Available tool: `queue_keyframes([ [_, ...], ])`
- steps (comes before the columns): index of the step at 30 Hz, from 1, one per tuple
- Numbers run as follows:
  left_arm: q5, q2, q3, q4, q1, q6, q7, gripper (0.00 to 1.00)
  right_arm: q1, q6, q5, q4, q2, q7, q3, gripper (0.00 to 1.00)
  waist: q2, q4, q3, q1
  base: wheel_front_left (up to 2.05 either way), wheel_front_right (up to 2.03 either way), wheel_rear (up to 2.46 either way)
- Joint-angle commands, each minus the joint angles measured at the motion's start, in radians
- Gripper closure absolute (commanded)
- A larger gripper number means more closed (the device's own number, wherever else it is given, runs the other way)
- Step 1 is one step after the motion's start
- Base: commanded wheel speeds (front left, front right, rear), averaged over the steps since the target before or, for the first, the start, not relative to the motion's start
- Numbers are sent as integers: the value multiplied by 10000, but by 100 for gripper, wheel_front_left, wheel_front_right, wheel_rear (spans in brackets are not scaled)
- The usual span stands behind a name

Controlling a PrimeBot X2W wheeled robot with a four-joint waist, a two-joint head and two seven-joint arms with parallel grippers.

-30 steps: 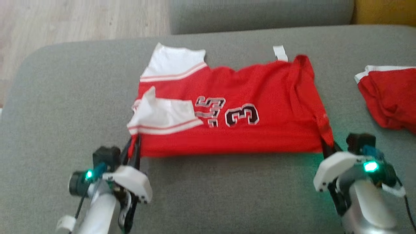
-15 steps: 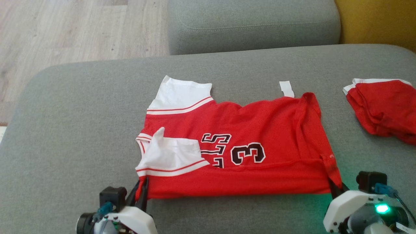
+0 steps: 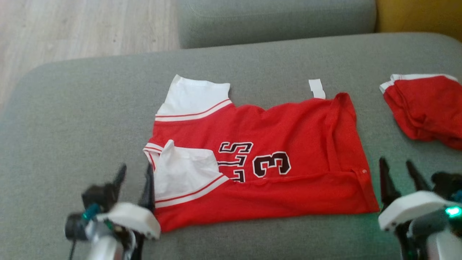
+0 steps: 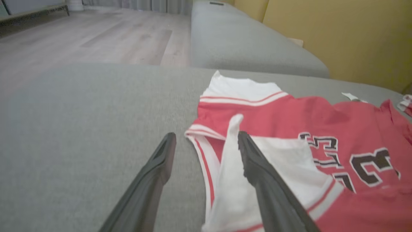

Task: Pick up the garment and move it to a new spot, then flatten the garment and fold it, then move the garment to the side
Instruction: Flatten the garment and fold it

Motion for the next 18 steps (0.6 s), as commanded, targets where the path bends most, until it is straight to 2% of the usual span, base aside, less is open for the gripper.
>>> queue_keyframes([
  [1, -29, 207, 459, -486, -740, 68, -144, 0, -689, 65, -62, -562, -66, -207, 144, 0, 0, -90, 241, 0, 0, 0, 0],
  [5, 10, 384, 614, -920, -1494, 15, -220, 0, -1224, 65, -80, -960, -66, -390, 124, 0, 0, -236, 751, 0, 0, 0, 0],
  [10, 160, 730, 407, -820, -2973, -380, 156, 0, -2004, 65, -249, -1250, -66, -328, 505, 0, 0, -531, 1483, 0, 0, 0, 0],
  [15, 142, 1191, 82, -152, -4968, -1094, 1361, 0, -3011, 65, -507, -1384, -66, -208, 923, 0, 0, -901, 2233, 0, 0, 0, 0],
  [18, 10, 1678, -138, 577, -6268, -1444, 2289, 0, -3681, 65, -638, -1447, -67, -141, 1207, 0, 0, -1185, 2697, 0, 0, 0, 0],
])
